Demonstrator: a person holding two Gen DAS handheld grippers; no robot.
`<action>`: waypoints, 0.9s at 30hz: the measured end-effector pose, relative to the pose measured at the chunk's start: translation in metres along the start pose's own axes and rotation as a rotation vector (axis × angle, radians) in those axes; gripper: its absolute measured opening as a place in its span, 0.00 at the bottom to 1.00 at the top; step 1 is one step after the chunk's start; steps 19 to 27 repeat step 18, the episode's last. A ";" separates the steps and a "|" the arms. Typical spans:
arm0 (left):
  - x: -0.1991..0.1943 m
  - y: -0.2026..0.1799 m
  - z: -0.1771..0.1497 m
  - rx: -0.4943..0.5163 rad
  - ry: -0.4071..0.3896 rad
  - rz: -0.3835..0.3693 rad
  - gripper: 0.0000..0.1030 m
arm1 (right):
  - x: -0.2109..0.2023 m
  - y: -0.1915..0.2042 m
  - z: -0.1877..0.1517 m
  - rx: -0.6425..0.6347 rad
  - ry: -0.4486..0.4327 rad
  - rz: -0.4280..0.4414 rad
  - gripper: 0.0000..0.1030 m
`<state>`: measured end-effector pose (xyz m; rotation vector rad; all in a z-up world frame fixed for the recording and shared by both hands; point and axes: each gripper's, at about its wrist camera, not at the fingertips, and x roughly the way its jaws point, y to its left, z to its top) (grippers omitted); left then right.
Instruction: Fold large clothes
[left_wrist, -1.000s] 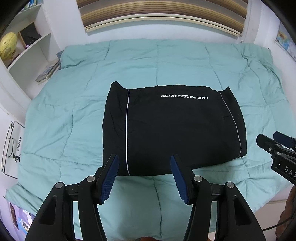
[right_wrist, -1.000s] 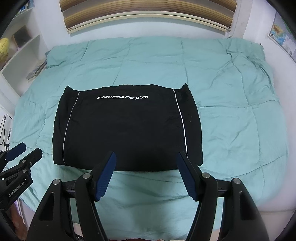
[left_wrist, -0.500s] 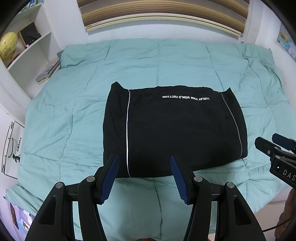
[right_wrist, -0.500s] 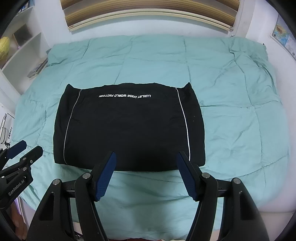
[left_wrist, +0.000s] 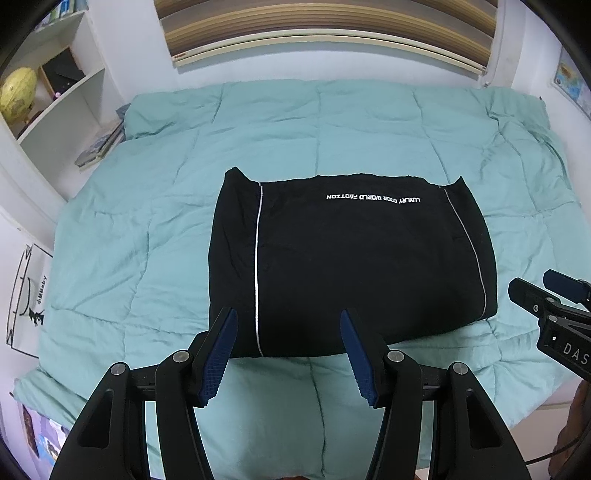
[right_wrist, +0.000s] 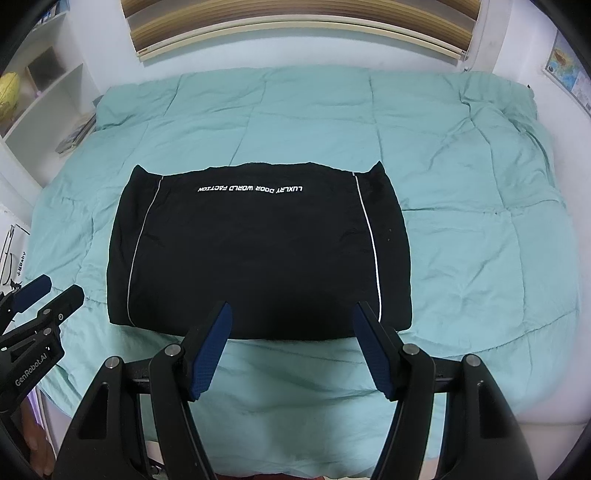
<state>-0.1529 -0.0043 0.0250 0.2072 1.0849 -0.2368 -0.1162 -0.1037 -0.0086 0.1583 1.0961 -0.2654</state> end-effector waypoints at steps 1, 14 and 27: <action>-0.001 0.000 0.000 0.001 -0.002 0.004 0.58 | 0.000 0.000 0.000 0.000 0.001 0.000 0.67; -0.006 0.004 -0.004 -0.019 -0.061 0.047 0.58 | 0.004 0.003 -0.003 -0.019 0.018 0.002 0.67; -0.006 0.006 -0.003 -0.019 -0.050 0.058 0.58 | 0.008 0.003 -0.003 -0.028 0.027 0.004 0.67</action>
